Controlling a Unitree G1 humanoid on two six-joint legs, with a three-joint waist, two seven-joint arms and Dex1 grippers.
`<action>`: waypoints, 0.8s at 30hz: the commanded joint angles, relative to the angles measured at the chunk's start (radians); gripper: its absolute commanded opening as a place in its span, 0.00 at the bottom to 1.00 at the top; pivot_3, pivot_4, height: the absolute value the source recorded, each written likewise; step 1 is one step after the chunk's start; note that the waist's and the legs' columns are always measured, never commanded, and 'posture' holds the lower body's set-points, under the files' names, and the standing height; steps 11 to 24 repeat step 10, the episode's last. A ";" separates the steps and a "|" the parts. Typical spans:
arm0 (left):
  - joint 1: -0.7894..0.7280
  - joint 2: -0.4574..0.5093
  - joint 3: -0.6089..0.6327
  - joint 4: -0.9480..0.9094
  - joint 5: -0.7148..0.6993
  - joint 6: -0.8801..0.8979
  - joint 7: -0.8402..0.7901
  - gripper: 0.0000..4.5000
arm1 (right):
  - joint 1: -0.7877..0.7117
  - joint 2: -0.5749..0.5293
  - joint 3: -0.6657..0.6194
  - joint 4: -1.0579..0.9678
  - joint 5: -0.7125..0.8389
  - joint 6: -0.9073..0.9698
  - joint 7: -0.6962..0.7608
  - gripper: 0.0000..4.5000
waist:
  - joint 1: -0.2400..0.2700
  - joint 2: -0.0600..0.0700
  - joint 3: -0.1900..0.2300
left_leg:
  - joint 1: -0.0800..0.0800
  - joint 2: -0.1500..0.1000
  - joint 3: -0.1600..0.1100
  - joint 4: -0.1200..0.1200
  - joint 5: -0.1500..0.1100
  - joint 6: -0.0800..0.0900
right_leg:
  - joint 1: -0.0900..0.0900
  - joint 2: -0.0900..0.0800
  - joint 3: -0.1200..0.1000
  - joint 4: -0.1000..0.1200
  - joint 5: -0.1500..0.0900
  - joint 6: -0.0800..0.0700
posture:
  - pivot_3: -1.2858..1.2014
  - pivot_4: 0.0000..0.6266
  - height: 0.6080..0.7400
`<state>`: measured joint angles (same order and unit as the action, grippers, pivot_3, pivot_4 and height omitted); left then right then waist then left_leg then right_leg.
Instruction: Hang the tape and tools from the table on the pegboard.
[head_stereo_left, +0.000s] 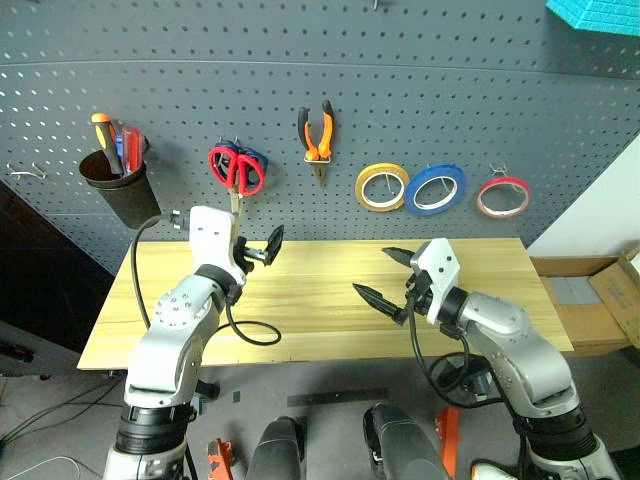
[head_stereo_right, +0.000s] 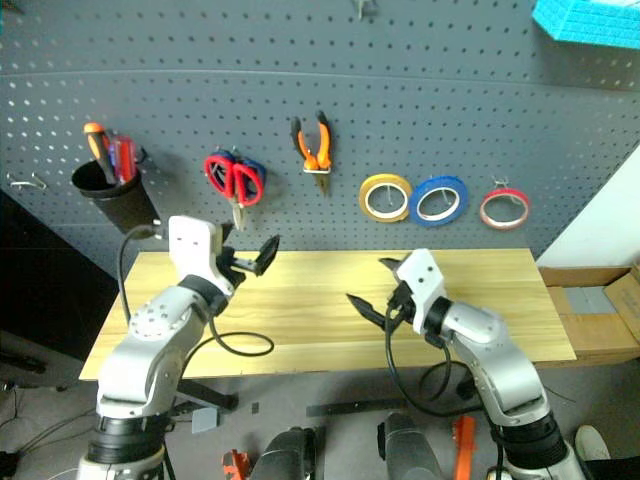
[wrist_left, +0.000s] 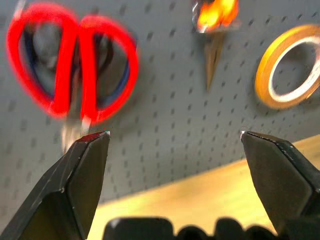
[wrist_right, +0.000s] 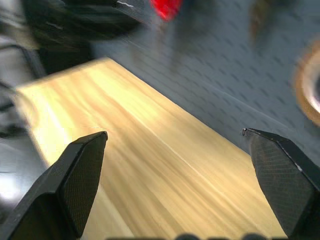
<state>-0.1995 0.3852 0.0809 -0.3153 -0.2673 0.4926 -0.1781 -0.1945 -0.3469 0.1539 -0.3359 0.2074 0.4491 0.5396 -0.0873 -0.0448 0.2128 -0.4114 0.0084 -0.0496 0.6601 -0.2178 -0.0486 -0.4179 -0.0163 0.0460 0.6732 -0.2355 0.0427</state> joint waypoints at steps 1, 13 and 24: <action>0.068 -0.010 0.038 0.081 0.032 -0.078 -0.008 1.00 | 0.047 0.048 -0.072 0.142 -0.062 -0.169 -0.116 1.00 | 0.000 0.000 -0.010 | 0.004 0.000 0.000 0.000 0.000 0.000 | 0.004 0.000 0.000 0.000 0.000 -0.001 | 0.48 0.16 1.00; 0.183 -0.042 0.072 0.311 0.104 -0.263 0.009 1.00 | 0.066 0.106 -0.209 0.524 -0.137 -0.429 -0.327 1.00 | 0.000 0.002 -0.059 | 0.013 0.001 0.002 -0.001 0.000 0.000 | 0.013 0.000 0.001 -0.002 -0.003 -0.005 | 0.49 0.06 1.00; 0.183 -0.042 0.072 0.311 0.104 -0.263 0.009 1.00 | 0.066 0.106 -0.209 0.524 -0.137 -0.429 -0.327 1.00 | 0.000 0.002 -0.059 | 0.013 0.001 0.002 -0.001 0.000 0.000 | 0.013 0.000 0.001 -0.002 -0.003 -0.005 | 0.49 0.06 1.00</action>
